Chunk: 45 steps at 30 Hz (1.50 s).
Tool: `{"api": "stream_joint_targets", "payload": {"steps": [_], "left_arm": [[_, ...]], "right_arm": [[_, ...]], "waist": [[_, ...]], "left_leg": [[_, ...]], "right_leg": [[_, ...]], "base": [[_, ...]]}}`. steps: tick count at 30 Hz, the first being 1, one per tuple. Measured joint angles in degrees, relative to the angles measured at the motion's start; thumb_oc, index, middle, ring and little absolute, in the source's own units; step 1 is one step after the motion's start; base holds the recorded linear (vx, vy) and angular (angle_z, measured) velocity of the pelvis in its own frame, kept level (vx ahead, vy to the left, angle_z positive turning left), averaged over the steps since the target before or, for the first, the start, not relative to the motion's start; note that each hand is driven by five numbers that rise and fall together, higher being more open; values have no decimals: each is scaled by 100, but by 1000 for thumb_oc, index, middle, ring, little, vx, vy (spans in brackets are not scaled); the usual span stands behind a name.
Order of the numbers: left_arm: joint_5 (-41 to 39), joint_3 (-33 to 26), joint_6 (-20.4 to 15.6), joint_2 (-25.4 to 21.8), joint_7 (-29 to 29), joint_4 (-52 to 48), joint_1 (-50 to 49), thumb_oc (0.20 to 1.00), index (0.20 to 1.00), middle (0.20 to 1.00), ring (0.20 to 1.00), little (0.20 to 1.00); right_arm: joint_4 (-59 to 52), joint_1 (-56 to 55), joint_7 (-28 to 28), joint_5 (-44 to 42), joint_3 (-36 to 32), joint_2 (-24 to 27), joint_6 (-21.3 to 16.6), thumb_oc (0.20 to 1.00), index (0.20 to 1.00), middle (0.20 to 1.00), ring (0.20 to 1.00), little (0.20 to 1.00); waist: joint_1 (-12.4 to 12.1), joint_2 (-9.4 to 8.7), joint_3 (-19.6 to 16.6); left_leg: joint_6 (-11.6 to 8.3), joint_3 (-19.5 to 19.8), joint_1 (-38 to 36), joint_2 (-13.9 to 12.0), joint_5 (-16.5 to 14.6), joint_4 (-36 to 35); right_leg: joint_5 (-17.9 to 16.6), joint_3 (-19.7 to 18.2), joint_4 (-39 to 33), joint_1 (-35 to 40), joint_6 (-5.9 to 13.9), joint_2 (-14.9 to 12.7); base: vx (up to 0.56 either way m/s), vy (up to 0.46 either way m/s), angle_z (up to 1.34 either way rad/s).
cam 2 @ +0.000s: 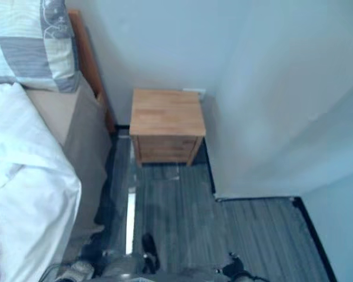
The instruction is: Tidy up the quilt and then pick up the clothes from the bed and put them into the laundry hamper.
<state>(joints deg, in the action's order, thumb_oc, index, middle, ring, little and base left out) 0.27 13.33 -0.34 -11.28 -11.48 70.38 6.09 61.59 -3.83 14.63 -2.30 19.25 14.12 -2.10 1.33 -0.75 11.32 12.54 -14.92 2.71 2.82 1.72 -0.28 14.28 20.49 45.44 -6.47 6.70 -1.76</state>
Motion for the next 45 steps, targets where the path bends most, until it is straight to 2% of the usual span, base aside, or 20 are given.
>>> {"api": "stream_joint_targets", "payload": {"steps": [4, 5, 7, 8, 11, 12, 13, 15, 18, 20, 21, 23, 27, 31, 32, 35, 36, 37, 42, 45], "left_arm": [[2, 28, -119, -42, -49, -50, 176, 1000, 1000, 1000, 1000, 1000], [5, 16, -117, -61, -52, 72, 213, 1000, 1000, 1000, 1000, 1000], [2, -44, -83, -220, -61, 238, 84, 1000, 1000, 1000, 1000, 1000], [7, -125, -32, -255, -77, 477, -24, 1000, 1000, 1000, 1000, 1000], [3, -245, -62, -469, -110, 436, -167, 1000, 1000, 1000, 1000, 1000], [0, -420, -81, -681, -103, 442, -354, 1000, 1000, 1000, 1000, 1000], [-2, -624, -96, -672, -99, 435, -446, 1000, 1000, 1000, 1000, 1000], [-17, -937, -182, -518, -99, 226, -738, 1000, 1000, 1000, 1000, 1000], [-21, -1141, -215, -365, -101, 193, -961, 1000, 1000, 1000, 1000, 1000], [-21, -1129, -219, -339, -110, 196, -875, 1000, 1000, 1000, 1000, 1000], [-20, -1099, -232, -341, -112, 174, -810, 1000, 1000, 1000, 1000, 1000], [-15, -1014, -192, -339, -91, -7, -647, 1000, 1000, 1000, 1000, 1000], [-2, -874, -222, -314, 24, -321, -555, 1000, 1000, 1000, 1000, 1000], [1, -873, -242, -445, 159, -403, -764, 1000, 1000, 1000, 1000, 1000], [0, -883, -205, -505, 188, -384, -864, 1000, 1000, 1000, 1000, 1000], [2, -755, -169, -631, 248, -195, -1023, 1000, 1000, 1000, 1000, 1000], [4, -600, -170, -732, 249, -190, -1001, 1000, 1000, 1000, 1000, 1000], [3, -550, -172, -836, 250, -196, -978, 1000, 1000, 1000, 1000, 1000], [4, -402, -298, -1356, 237, -237, -389, 1000, 1000, 1000, 1000, 1000], [3, -345, -360, -1406, 223, -307, -213, 1000, 1000, 1000, 1000, 1000]], "right_arm": [[-67, 225, 27, 2, -86, 148, -42, 1000, 1000, 1000, 1000, 1000], [-195, 333, 35, 4, -92, 235, -79, 1000, 1000, 1000, 1000, 1000], [-399, 564, 38, 5, -131, 296, -74, 1000, 1000, 1000, 1000, 1000], [-726, 642, 41, 3, -142, 353, -59, 1000, 1000, 1000, 1000, 1000], [-1402, 464, -3, 14, -82, 384, -147, 1000, 1000, 1000, 1000, 1000], [-1863, 406, -64, 20, -94, 417, -133, 1000, 1000, 1000, 1000, 1000], [-2136, 392, -91, 52, -92, 510, -117, 1000, 1000, 1000, 1000, 1000], [-3167, 450, -138, 268, -284, 1036, -211, 1000, 1000, 1000, 1000, 1000], [-3888, 614, -98, 490, -587, 1587, -390, 1000, 1000, 1000, 1000, 1000], [-4153, 724, -60, 683, -674, 1915, -409, 1000, 1000, 1000, 1000, 1000], [-4221, 788, -71, 694, -736, 2044, -415, 1000, 1000, 1000, 1000, 1000], [-4598, 930, -74, 743, -689, 2215, -371, 1000, 1000, 1000, 1000, 1000], [-5100, 1170, -84, 912, -742, 2805, -400, 1000, 1000, 1000, 1000, 1000], [-5097, 1591, -55, 1118, -807, 3302, -274, 1000, 1000, 1000, 1000, 1000], [-5093, 1683, -48, 1144, -810, 3318, -290, 1000, 1000, 1000, 1000, 1000], [-4958, 2130, 13, 1362, -658, 3414, -270, 1000, 1000, 1000, 1000, 1000], [-4864, 2411, 65, 1361, -477, 3445, -270, 1000, 1000, 1000, 1000, 1000], [-4862, 2482, 89, 1361, -458, 3432, -283, 1000, 1000, 1000, 1000, 1000], [-4461, 2949, 186, 1357, -266, 3402, -236, 1000, 1000, 1000, 1000, 1000], [-3637, 3814, 271, 1353, 210, 3382, -169, 1000, 1000, 1000, 1000, 1000]], "waist": [[-154, 89, 45], [-63, 60, 32], [-273, 7, 84], [-270, 72, 109], [-95, -125, 125], [-146, -359, 140], [-133, -325, 142], [-119, -151, 137], [-101, -220, 166], [47, -307, 202], [54, -351, 223], [172, -319, 261], [210, 5, 217], [241, -144, 72], [263, -172, -18], [199, -60, -18], [165, -71, 29], [157, -79, 77], [153, -459, 369], [135, -435, 532]], "left_leg": [[-286, 1304, -513, 252, -89, -307], [-353, 1681, -535, 245, -119, -285], [-465, 2085, -752, 244, -204, -384], [-523, 2616, -882, 166, -399, -357], [-838, 3040, -1028, 39, -517, -225], [-1040, 3217, -1204, 41, -667, -293], [-1141, 3379, -1248, -94, -765, -274], [-1444, 3050, -1087, -516, -867, 44], [-1729, 2590, -880, -664, -732, 375], [-1945, 1529, -355, -885, -527, 835], [-1943, 1130, -123, -965, -524, 806], [-1868, -713, 229, -1468, -467, 955], [-1709, -1592, 339, -1539, -148, 418], [-1643, -1590, 401, -1186, -117, 272], [-1456, -1585, 390, -1139, 16, 225], [-1185, -1445, 207, -996, 324, -208], [-1089, -1365, 212, -939, 381, -316], [-1050, -1209, 212, -865, 411, -401], [-1088, -573, 437, -446, 394, -438], [-1179, -541, 502, -402, 359, -467]], "right_leg": [[-22, -846, -1868, -606, -17, -292], [-300, -1252, -3203, -522, -19, -342], [-1049, -1684, -4414, -531, 84, -462], [-1393, -2393, -5075, -366, 112, -392], [-1882, -3035, -5073, -272, 134, -410], [-2217, -2845, -5069, -59, 56, -547], [-2506, -2550, -5039, 47, 10, -509], [-2389, -2166, -5067, 174, -253, -160], [-2360, -1662, -5063, 365, -472, -122], [-2279, -1028, -5075, 438, -647, -279], [-2158, -821, -5071, 436, -667, -332], [-2121, -246, -5076, 441, -673, -446], [-2017, 274, -5040, 510, -366, -542], [-1995, 393, -5035, 690, -116, -855], [-2088, 436, -5024, 740, -35, -898], [-1989, 369, -3435, 166, 169, -1259], [-1718, -18, -2359, -469, 270, -1473], [-1464, -337, -2273, -693, 333, -1453], [-1602, -1222, -4879, -732, 436, -1299], [-1933, -1317, -5059, -798, 443, -1330]], "base": [[341, -173, 202], [341, -165, 168], [504, -293, 142], [402, -294, 147], [291, -257, 199], [333, -352, 135], [426, -462, 143], [346, -360, 96], [45, -106, 81], [19, -120, 138], [113, -128, 128], [111, -59, 133], [57, 20, 91], [169, 89, 97], [50, 149, 76], [-39, 122, 65], [15, -35, 48], [32, -90, 60], [137, -171, 82], [25, -142, 40]]}}
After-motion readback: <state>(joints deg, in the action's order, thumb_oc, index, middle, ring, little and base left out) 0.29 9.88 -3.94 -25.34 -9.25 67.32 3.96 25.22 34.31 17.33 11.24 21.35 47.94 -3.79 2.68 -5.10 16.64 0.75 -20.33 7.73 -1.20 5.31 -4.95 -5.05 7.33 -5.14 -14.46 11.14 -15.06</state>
